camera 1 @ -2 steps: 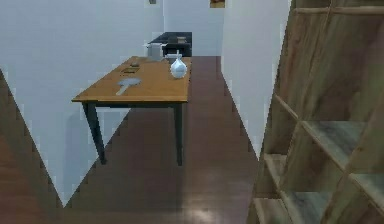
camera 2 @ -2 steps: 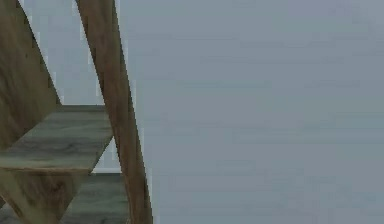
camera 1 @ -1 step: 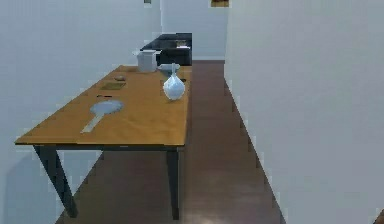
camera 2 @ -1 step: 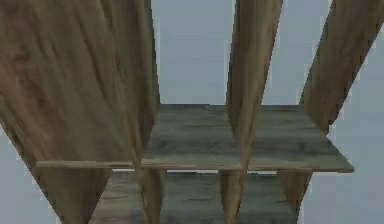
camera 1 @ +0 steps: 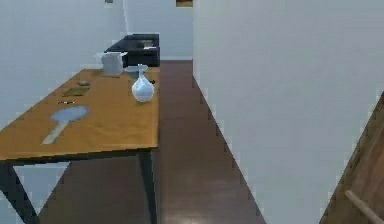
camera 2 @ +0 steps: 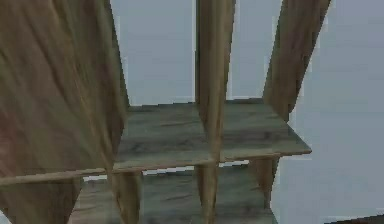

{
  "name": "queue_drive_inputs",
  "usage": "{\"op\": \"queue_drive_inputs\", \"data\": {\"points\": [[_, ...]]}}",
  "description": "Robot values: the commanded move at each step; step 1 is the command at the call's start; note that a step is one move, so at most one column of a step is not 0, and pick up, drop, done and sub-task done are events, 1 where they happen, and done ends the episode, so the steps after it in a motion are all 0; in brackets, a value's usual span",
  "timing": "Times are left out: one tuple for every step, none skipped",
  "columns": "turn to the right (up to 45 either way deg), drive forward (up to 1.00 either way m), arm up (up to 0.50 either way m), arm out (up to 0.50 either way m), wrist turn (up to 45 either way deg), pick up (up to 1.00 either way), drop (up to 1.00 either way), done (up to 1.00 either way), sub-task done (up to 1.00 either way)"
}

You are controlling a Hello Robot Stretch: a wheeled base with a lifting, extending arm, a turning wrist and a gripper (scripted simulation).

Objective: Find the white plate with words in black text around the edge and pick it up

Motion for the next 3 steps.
{"op": "queue_drive_inputs", "data": {"points": [[0.0,0.60,0.00,0.00,0.0,0.00,0.00,0.00,0.00],[-45.0,0.00,0.00,0.00,0.0,0.00,0.00,0.00,0.00],[-45.0,0.00,0.00,0.00,0.0,0.00,0.00,0.00,0.00]]}}
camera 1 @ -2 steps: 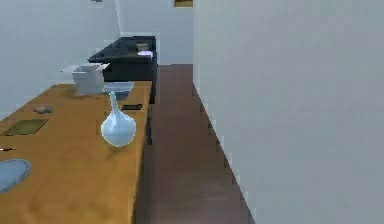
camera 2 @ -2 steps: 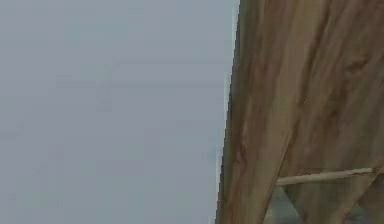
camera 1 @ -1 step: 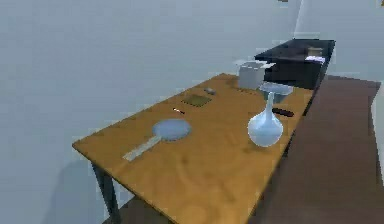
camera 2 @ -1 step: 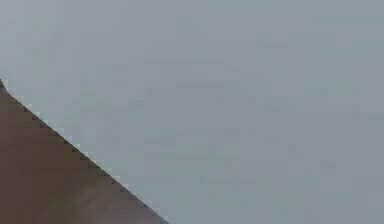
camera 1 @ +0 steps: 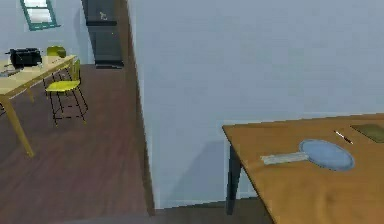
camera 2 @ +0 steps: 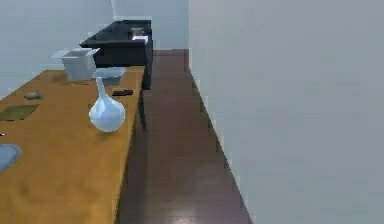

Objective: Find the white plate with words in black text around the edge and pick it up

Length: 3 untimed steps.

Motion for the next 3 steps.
{"op": "queue_drive_inputs", "data": {"points": [[-45.0,0.00,0.00,0.00,0.0,0.00,0.00,0.00,0.00],[39.0,0.00,0.00,0.00,0.0,0.00,0.00,0.00,0.00],[0.0,0.75,0.00,0.00,0.0,0.00,0.00,0.00,0.00]]}}
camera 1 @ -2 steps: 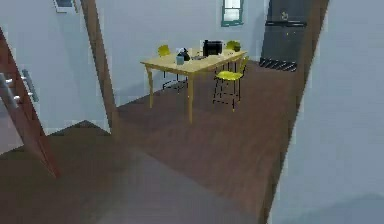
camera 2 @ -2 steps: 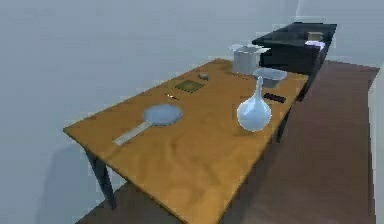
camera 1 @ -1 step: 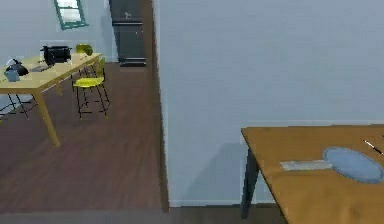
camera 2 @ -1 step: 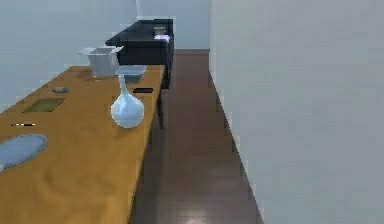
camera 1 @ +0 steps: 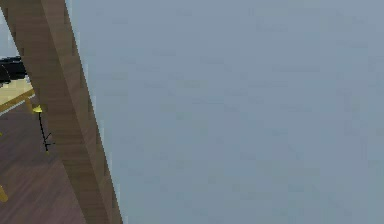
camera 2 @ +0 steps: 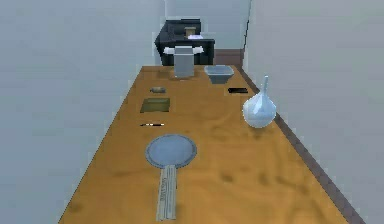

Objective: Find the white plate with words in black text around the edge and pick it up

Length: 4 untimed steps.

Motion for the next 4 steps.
{"op": "queue_drive_inputs", "data": {"points": [[0.0,0.00,0.50,0.00,0.0,0.00,0.00,0.00,0.00],[0.0,0.00,0.38,0.00,0.0,0.00,0.00,0.00,0.00],[0.0,0.00,0.00,0.32,0.0,0.00,0.00,0.00,0.00],[0.0,0.00,0.00,0.00,45.0,0.00,0.00,0.00,0.00]]}}
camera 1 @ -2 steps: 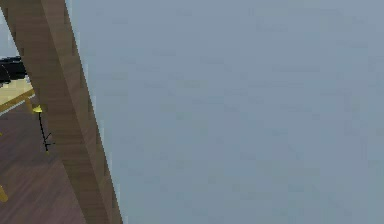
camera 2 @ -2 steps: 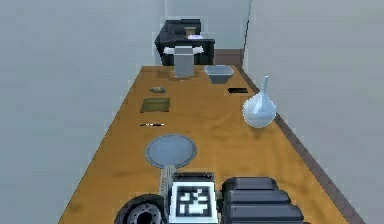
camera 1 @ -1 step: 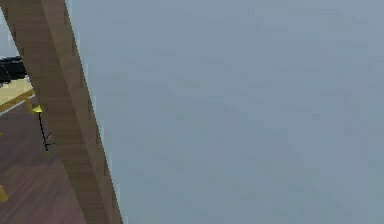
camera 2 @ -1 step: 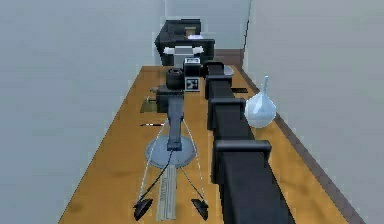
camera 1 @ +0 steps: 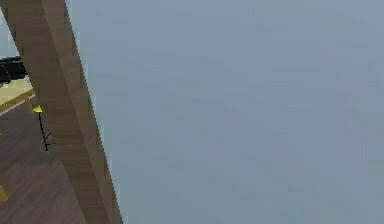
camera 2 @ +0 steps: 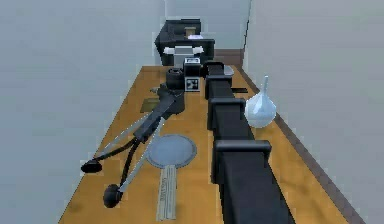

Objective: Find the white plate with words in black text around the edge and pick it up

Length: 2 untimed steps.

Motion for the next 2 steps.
{"op": "queue_drive_inputs", "data": {"points": [[0.0,0.00,0.00,0.00,45.0,0.00,0.00,0.00,0.00],[0.0,0.00,0.00,0.00,45.0,0.00,0.00,0.00,0.00]]}}
